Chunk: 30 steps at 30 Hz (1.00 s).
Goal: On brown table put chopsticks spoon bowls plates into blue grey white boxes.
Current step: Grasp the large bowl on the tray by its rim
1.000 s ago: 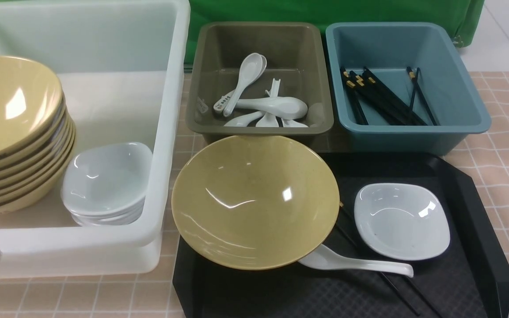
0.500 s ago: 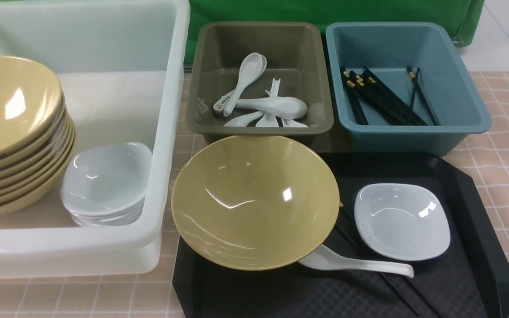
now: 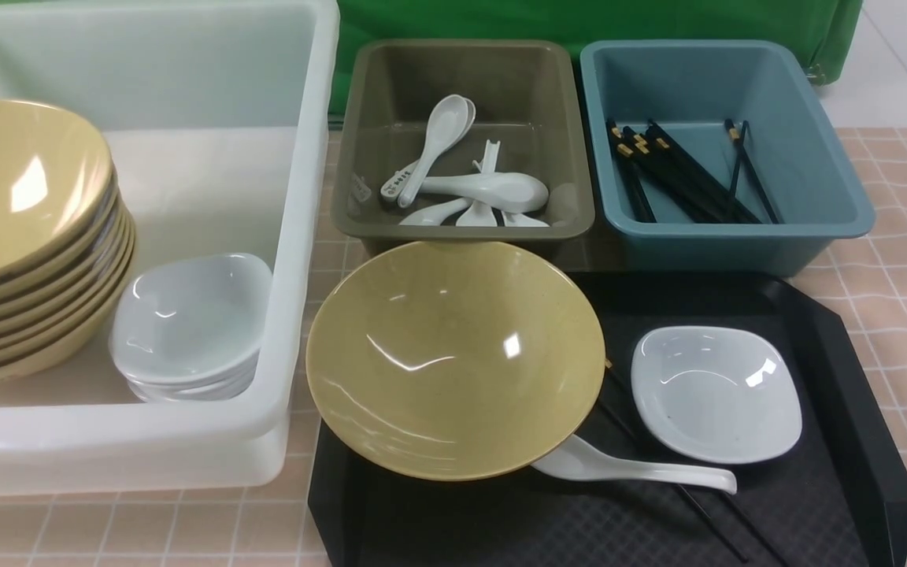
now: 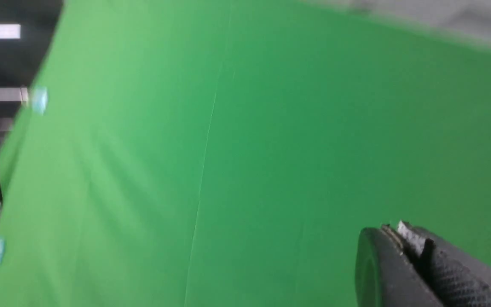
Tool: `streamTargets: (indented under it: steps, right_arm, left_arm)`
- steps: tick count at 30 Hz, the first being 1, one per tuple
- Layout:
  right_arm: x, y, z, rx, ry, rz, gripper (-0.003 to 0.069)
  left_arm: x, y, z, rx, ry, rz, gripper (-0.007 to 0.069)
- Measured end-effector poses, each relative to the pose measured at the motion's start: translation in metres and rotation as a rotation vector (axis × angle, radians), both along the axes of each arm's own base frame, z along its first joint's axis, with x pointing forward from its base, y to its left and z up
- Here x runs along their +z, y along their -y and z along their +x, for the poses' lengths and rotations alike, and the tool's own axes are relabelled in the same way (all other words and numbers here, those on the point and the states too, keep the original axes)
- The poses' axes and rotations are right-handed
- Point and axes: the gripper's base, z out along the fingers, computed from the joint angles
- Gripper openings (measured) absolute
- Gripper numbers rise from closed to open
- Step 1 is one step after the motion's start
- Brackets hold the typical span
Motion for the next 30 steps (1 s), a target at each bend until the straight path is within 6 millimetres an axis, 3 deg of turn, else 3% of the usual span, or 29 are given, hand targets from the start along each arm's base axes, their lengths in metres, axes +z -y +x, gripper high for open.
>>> streamTargets:
  steps: [2, 4, 5, 7, 8, 10, 12, 21, 25, 30]
  right_arm:
    - [-0.013, 0.001, 0.013, -0.006, -0.252, -0.058, 0.0038]
    - [-0.019, 0.001, 0.016, -0.004, -0.388, -0.088, 0.0038]
    - [-0.022, 0.001, 0.019, 0.004, -0.514, -0.118, 0.0038]
    - [-0.029, 0.001, 0.021, 0.020, -0.683, -0.191, 0.0038]
    - [-0.030, 0.002, 0.020, 0.023, -0.710, -0.201, 0.0038]
    - [-0.039, 0.001, 0.021, 0.071, -0.843, -0.338, 0.0038]
    - [-0.044, -0.001, 0.021, 0.117, -0.904, -0.396, 0.0038]
    - [-0.038, -0.011, 0.025, 0.222, -0.821, -0.371, 0.0038]
    - [-0.043, -0.013, 0.026, 0.233, -0.815, -0.344, 0.0038]
    - [-0.055, -0.022, 0.027, 0.306, -0.774, -0.332, 0.0038]
  left_arm:
    - [-0.002, 0.007, 0.032, -0.062, -0.186, -0.002, -0.0010]
    - [0.000, 0.014, 0.045, -0.106, -0.291, 0.009, -0.0010]
    - [-0.007, 0.027, 0.064, -0.182, -0.484, 0.046, -0.0010]
    - [-0.014, 0.045, 0.082, -0.273, -0.682, 0.128, -0.0010]
    - [-0.013, 0.047, 0.083, -0.282, -0.693, 0.137, -0.0010]
    - [-0.027, 0.076, 0.101, -0.412, -0.902, 0.244, -0.0010]
    - [-0.038, 0.098, 0.115, -0.497, -1.000, 0.301, -0.0010]
    - [-0.108, 0.215, 0.160, -0.741, -1.223, 0.625, -0.0008]
    - [-0.135, 0.238, 0.175, -0.734, -1.285, 0.671, -0.0008]
    - [-0.183, 0.258, 0.205, -0.689, -1.371, 0.721, -0.0008]
